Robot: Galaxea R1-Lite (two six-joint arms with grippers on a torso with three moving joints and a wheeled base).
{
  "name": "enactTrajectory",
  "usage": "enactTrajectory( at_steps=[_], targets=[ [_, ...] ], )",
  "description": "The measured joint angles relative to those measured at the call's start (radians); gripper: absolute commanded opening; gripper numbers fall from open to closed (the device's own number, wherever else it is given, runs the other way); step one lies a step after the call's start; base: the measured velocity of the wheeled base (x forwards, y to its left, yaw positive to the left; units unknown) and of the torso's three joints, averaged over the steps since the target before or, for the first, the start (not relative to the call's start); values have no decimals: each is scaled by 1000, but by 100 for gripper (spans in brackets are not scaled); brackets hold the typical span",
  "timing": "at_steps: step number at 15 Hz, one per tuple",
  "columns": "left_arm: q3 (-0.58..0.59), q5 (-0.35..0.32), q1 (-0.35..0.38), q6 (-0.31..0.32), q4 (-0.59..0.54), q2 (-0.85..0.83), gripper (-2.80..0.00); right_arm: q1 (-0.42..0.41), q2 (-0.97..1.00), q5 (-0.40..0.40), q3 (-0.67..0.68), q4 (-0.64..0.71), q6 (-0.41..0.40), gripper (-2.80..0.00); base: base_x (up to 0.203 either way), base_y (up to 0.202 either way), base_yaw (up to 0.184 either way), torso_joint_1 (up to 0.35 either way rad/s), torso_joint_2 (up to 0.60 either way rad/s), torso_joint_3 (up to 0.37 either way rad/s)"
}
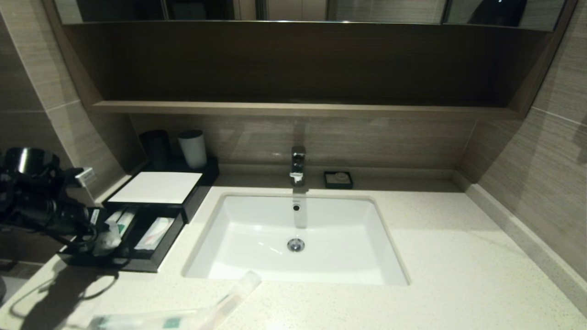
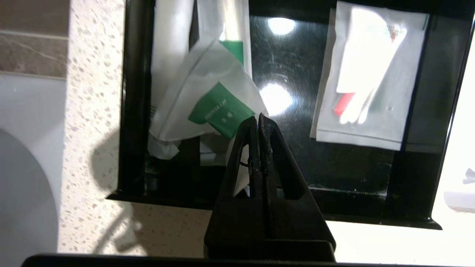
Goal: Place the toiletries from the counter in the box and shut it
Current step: Place the bathroom toiletry into the drawer
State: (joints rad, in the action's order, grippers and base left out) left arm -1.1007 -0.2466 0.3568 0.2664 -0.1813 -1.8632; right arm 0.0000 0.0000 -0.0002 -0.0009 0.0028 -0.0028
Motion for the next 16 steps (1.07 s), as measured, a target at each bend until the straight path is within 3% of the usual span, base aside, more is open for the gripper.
enactTrajectory(
  at_steps=[13,16],
  targets=[
    [27,7,29,12,3,-56,-280,0,0,0,0,0,0,-280,0,0,0,0,0,0],
    [33,1,28,38,7,-42,-280,0,0,0,0,0,0,-280,0,0,0,0,0,0]
  ],
)
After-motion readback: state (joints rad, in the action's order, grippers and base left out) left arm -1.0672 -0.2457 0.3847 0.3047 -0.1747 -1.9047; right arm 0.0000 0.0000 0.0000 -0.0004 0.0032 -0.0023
